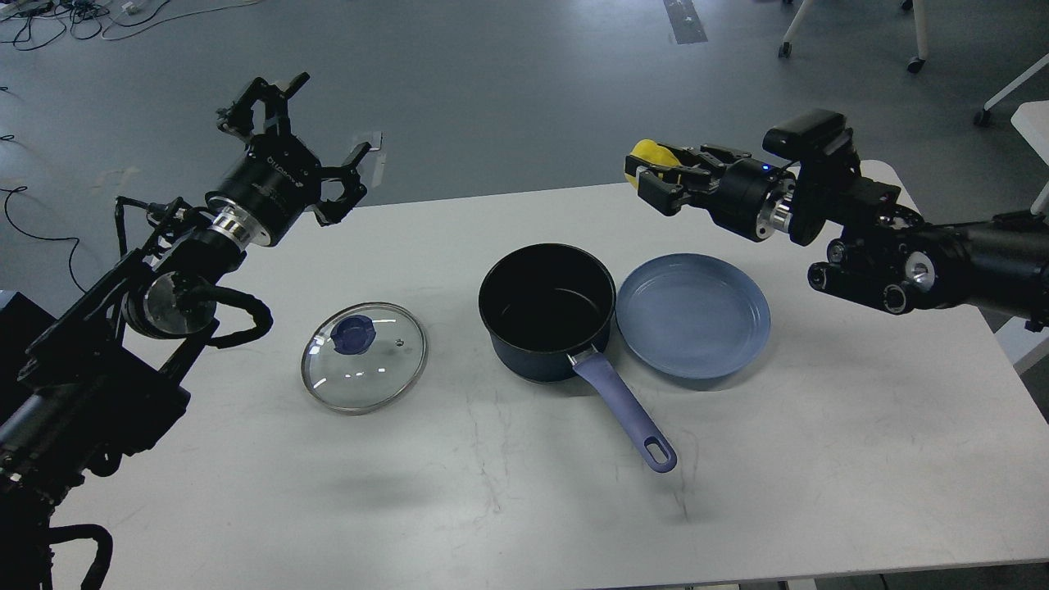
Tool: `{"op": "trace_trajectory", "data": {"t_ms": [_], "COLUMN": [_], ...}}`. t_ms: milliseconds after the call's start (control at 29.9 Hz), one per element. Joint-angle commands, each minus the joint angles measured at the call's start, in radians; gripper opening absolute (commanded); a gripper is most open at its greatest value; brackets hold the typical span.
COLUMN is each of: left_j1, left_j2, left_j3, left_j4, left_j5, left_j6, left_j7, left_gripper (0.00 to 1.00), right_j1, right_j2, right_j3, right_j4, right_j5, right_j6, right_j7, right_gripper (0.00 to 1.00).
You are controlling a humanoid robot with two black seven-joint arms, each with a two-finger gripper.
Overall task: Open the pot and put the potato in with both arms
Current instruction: 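Grasp the yellow potato with the right gripper and lift it, then carry the potato over the saucepan and lower it inside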
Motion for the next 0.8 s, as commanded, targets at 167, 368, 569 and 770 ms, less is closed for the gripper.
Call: {"op": "trace_trajectory", "data": {"t_ms": [167,368,569,770], "left_j1": [0.0,0.0,0.001,0.001], "left_j2": [0.011,0.014,0.014,0.025], "left_j3": [0.002,0.0,0.0,-0.001], "left_j4": [0.0,-0.002,-0.003,-0.006], "left_j5": [0.0,0.0,0.0,0.0], "left_j6": [0.001,-0.001,0.001,-0.001], "left_j7": [0.0,0.0,0.0,0.0], "left_gripper": [0.98,0.98,0.98,0.98], "right_j1": [0.037,0.022,-0.003,-0.012], "right_j2": [0.181,0.281,0.281,0.281], "right_j3": [-0.123,-0.177,-0.18,-0.192], "right_j4": [-0.03,-0.121,-0.144,-0.138], "right_j5": [-0.001,0.002,0.004,0.005], "right_j6": [0.0,0.0,0.0,0.0], "right_j7": [0.01,0.01,0.01,0.012], "right_gripper": [0.24,0.24,0.24,0.24]}}
